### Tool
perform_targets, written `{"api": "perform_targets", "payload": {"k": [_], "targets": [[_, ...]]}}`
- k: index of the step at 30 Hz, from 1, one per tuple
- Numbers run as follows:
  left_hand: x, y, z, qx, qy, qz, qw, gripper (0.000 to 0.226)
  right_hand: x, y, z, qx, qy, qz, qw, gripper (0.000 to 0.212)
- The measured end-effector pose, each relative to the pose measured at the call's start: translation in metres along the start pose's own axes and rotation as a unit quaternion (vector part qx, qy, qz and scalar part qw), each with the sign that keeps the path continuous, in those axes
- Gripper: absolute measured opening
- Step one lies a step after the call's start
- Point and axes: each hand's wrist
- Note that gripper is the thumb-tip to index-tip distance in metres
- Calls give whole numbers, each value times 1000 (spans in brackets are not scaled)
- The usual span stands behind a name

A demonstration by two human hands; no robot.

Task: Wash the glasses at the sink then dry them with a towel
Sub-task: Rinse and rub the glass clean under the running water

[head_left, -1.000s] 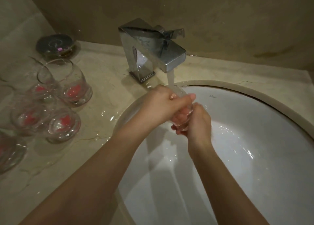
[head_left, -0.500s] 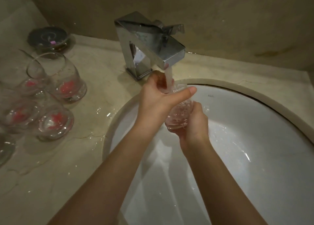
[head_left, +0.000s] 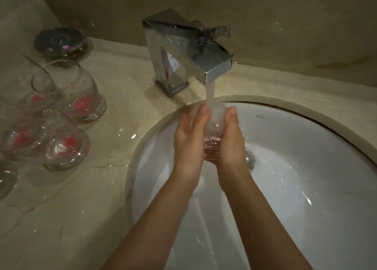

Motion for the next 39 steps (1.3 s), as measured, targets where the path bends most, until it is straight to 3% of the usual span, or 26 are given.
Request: {"api": "perform_targets", "payload": {"k": [2, 5, 7, 10, 13, 15, 18, 20, 25, 29, 31, 33, 36, 39], "targets": [[1, 1, -4, -13, 16, 31, 999, 47, 1, -2, -2, 23, -60, -81, 995, 62], [3, 3, -7, -8, -5, 23, 1000, 36, 3, -3, 3, 1, -4, -28, 1000, 66], [5, 1, -4, 27, -11, -6, 1000, 41, 2, -6, 6, -13, 40, 0, 999, 71], [5, -1, -4, 29, -6, -17, 999, 46, -1, -11, 5, 39, -7, -6, 999, 91], [2, -1, -9, -52, -2, 66, 996, 49, -6, -14, 3, 81, -101, -61, 990, 71], [3, -1, -8, -25, 0, 18, 1000, 44, -6, -12, 3, 74, -75, -54, 993, 70], [6, -1, 0, 47, -10, -51, 998, 45, 1, -6, 2, 10, 3, -1, 1000, 85], [4, -3, -1, 41, -17, -45, 998, 47, 2, -8, 5, 21, 23, -8, 999, 86], [0, -5, -14, -77, -30, 25, 996, 70, -3, -14, 5, 45, -101, -98, 989, 60], [3, -8, -8, -16, -5, -9, 1000, 52, 1, -7, 3, 38, -40, -42, 998, 98], [2, -7, -12, -47, -12, 21, 999, 71, -4, -11, 3, 42, -27, -44, 998, 79], [1, -8, -17, -88, -29, 35, 995, 83, -8, -17, 4, 53, -69, -63, 994, 57], [0, -12, -14, -62, -18, 11, 998, 86, -6, -16, 5, 50, -105, -37, 993, 59], [-3, -15, -12, -27, -17, 6, 999, 86, -4, -15, 7, 30, -89, 6, 996, 71]]}}
Point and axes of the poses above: each hand's wrist, its own z-axis away from the middle knuckle, its own x-axis out of the palm, y = z × x, and after that the axes turned 14 degrees about x, right-handed
